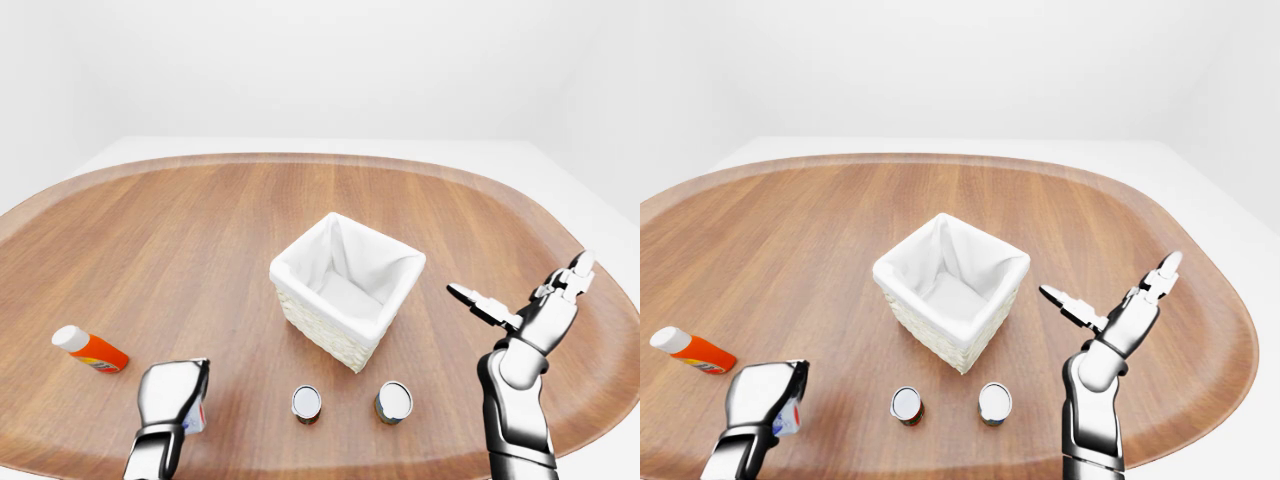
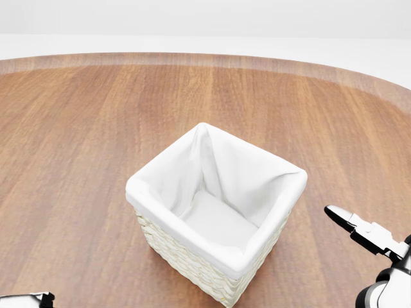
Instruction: Pick up the alphabet soup and the cream cheese box, and put them in the basket.
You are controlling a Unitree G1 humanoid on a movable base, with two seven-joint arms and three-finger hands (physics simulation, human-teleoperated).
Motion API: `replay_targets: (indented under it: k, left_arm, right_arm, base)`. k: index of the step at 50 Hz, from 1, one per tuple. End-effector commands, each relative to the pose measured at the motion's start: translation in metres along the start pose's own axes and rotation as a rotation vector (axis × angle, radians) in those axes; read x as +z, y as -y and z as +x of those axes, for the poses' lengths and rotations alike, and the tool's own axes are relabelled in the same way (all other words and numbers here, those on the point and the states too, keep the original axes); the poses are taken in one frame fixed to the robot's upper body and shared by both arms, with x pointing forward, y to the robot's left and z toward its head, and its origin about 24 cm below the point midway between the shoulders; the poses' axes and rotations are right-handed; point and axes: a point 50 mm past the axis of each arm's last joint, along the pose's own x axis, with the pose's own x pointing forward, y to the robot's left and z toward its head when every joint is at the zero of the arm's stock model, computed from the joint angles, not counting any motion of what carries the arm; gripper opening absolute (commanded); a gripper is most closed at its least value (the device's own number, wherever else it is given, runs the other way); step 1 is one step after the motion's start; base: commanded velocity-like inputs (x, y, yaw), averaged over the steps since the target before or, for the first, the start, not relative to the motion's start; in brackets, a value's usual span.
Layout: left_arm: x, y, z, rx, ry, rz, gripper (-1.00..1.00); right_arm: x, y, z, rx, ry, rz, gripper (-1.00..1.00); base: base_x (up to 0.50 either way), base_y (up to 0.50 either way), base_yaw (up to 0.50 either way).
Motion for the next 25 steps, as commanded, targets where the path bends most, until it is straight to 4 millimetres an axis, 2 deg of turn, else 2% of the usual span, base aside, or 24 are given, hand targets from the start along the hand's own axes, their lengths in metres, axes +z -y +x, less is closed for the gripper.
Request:
replay_targets:
  k: [1, 13, 19, 20, 23, 25]
  left_arm:
    - [-0.014, -0.028, -0.008, 0.057, -0.085, -0.006, -1.00]
    - [-0.016, -0.053, 0.003, 0.016, -0.128, -0.087, -1.00]
    - [-0.010, -0.102, 0.018, 0.046, -0.089, -0.175, -1.00]
    - [-0.005, -0.114, 0.023, 0.054, -0.062, -0.188, -1.00]
    - [0.004, -0.132, 0.030, 0.058, -0.012, -0.204, -1.00]
    - [0.013, -0.151, 0.036, 0.072, 0.046, -0.210, -1.00]
  right_arm:
    - [0.001, 0.000, 0.000, -0.001, 0.004, 0.003, 1.00]
    - [0.000, -0.001, 0.000, 0.002, 0.000, -0.001, 1.00]
    - [0.000, -0.001, 0.001, 0.001, 0.001, 0.001, 1.00]
    - [0.001, -0.001, 0.001, 0.001, 0.003, 0.003, 1.00]
    - [0.002, -0.001, 0.000, 0.001, 0.006, 0.005, 1.00]
    - [0.000, 0.000, 0.001, -0.001, -0.001, 0.003, 1.00]
  base:
    - [0.00, 0.00, 0.00]
    - [0.00, 0.00, 0.00]
    - [0.00, 0.00, 0.00]
    - [0.00, 0.00, 0.00]
    - [0.00, 0.00, 0.00]
    - [0.00, 0.00, 0.00]
